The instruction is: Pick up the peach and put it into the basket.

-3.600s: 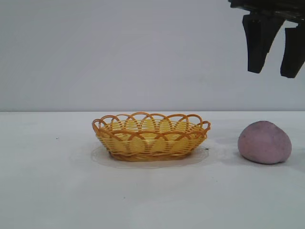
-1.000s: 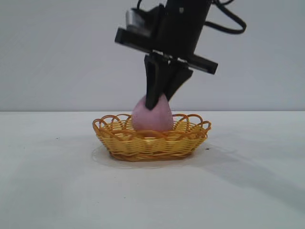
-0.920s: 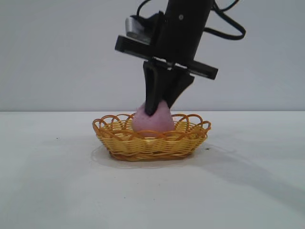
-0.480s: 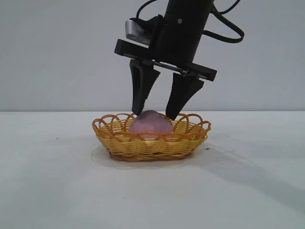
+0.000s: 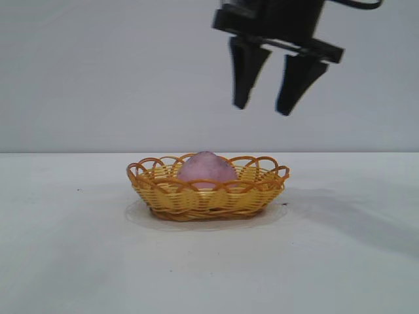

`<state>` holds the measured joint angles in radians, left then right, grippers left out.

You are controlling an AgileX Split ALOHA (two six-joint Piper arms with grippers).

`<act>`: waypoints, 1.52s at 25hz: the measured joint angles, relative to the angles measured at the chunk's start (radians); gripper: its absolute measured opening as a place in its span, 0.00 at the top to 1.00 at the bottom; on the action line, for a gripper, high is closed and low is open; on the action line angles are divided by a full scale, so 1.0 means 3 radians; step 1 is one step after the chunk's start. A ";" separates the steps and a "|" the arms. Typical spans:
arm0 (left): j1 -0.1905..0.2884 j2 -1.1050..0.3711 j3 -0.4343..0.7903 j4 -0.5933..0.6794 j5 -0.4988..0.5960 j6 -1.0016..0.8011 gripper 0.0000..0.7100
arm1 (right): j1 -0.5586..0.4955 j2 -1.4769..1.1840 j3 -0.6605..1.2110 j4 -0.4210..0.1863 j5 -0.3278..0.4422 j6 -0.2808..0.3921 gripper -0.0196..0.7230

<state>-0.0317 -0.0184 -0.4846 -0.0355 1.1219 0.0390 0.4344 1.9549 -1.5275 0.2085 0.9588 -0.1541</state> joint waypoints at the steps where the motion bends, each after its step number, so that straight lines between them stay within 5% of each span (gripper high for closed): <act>1: 0.0000 0.0000 0.0000 0.0000 0.0000 0.0000 0.27 | -0.0083 -0.0023 0.0000 -0.0044 0.0039 -0.0001 0.39; 17: 0.0000 0.0000 0.0000 -0.0001 0.0000 0.0000 0.27 | -0.1251 -0.0094 0.0000 -0.0339 0.0680 0.0180 0.39; 24: 0.0000 0.0000 0.0000 -0.0001 0.0000 0.0000 0.27 | -0.1285 -0.0094 0.0000 -0.0794 0.0862 0.0555 0.39; 38: 0.0000 0.0000 0.0000 -0.0001 0.0000 0.0000 0.27 | -0.1285 -0.1248 0.0350 -0.0694 0.0875 0.0558 0.39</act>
<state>-0.0317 -0.0184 -0.4846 -0.0360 1.1219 0.0390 0.0488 1.5807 -1.4224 0.0003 1.2214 0.0133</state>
